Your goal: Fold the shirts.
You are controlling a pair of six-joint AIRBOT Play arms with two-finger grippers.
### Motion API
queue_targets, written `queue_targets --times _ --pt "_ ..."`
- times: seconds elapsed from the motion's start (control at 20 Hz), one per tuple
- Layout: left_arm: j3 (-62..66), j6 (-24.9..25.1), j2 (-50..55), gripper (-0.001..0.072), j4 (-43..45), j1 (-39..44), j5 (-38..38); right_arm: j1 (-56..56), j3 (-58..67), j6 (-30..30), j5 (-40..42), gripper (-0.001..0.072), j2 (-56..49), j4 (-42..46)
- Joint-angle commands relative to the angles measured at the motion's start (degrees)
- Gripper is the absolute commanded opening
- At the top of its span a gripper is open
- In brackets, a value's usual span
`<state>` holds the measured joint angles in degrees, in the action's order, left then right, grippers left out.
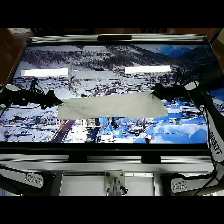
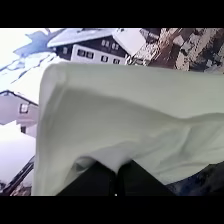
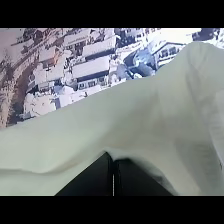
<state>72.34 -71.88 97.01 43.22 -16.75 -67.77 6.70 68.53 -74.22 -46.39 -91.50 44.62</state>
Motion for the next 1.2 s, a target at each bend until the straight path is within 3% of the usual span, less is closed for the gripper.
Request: queue_targets --times 0.0,0.1,0.15,0.2,0.25,0.3,0.4,0.6,0.8,1.15 --pt "0.7 -3.5 1.2 0.0038 -1.0 0.0 4.1 0.0 0.1 -0.4 1.9 0.0061 -0.1 0.0" --pt "0.7 -5.2 3.0 0.0039 -1.1 0.0 2.8 0.0 0.0 -1.2 1.3 0.0068 -0.5 0.7" --pt "0.7 -5.7 3.8 0.0094 -1.1 0.0 1.2 0.0 0.0 -1.2 0.6 0.017 -0.7 0.7" --pt "0.7 -5.8 4.3 0.034 -1.1 0.0 -0.5 0.0 0.0 -0.5 -0.2 0.043 -0.8 0.6" --pt "0.7 -5.7 4.5 0.0657 -1.1 0.0 -2.4 0.0 0.1 2.0 -1.8 0.0551 -0.6 0.2" --pt "1.0 -4.9 4.2 0.0704 -1.0 -0.3 -4.2 0.4 0.1 4.3 -3.3 0.0551 0.3 0.9" --pt "2.9 -3.2 3.7 0.0689 -1.0 -0.8 -9.2 1.9 0.1 4.9 -4.7 0.0692 3.3 5.7" --pt "4.7 -2.4 -0.8 0.068 -1.0 -0.9 -11.6 6.7 0.1 -0.3 -11.7 0.0692 5.4 18.0" --pt "4.7 -2.3 -4.8 0.068 -1.0 -0.9 -11.1 6.8 0.1 2.3 -14.6 0.0692 0.7 14.7" --pt "4.7 -2.3 -7.6 0.068 -1.1 -0.8 -11.2 1.0 0.1 0.8 -7.0 0.0692 -5.9 13.8"
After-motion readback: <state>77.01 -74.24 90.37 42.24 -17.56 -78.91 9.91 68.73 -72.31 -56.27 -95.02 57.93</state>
